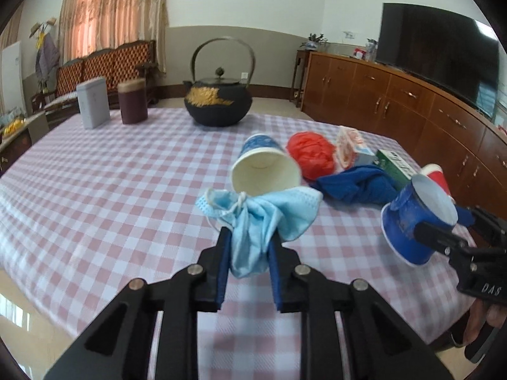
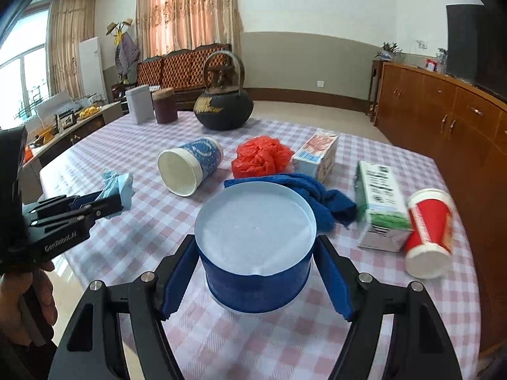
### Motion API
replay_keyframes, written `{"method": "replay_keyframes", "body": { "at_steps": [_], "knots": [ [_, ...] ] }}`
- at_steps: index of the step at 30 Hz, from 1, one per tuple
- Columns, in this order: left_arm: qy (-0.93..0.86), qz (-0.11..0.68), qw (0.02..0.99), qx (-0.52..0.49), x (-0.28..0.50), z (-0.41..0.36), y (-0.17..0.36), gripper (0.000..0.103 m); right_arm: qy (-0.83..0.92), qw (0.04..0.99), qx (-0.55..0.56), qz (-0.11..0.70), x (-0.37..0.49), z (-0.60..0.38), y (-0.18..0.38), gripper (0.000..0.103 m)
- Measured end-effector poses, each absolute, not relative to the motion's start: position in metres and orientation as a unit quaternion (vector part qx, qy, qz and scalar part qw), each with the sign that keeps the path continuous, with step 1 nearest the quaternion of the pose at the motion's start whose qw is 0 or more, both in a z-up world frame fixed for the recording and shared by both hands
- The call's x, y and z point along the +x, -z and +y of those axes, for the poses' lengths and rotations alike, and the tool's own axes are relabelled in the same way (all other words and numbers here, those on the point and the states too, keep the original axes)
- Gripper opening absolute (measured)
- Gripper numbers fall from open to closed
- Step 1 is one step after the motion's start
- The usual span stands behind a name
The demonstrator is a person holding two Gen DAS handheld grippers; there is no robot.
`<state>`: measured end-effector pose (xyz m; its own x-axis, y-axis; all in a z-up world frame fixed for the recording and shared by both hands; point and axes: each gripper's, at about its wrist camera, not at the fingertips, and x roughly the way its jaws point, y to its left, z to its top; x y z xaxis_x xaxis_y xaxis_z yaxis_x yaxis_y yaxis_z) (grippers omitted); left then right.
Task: Collect trash
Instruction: 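Grasp the light blue face mask with the left tool while the right tool holds the tin, then carry the mask and tin over the black bucket and open both tools to drop them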
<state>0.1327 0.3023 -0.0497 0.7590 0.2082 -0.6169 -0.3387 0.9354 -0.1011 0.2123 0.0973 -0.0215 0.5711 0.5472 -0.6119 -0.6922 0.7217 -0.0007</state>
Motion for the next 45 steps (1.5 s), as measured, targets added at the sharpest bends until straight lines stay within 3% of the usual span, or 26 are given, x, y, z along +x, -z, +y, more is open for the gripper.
{"method": "replay_keyframes", "body": {
  "at_steps": [23, 45],
  "knots": [
    [-0.054, 0.300, 0.951, -0.058, 0.124, 0.179, 0.016, 0.023, -0.261, 0.924, -0.075, 0.269, 0.161, -0.046, -0.025, 0.075],
    [0.093, 0.298, 0.950, -0.008, 0.153, 0.021, 0.006, 0.023, -0.116, 0.953, -0.037, 0.278, 0.138, -0.230, -0.024, 0.076]
  ]
}}
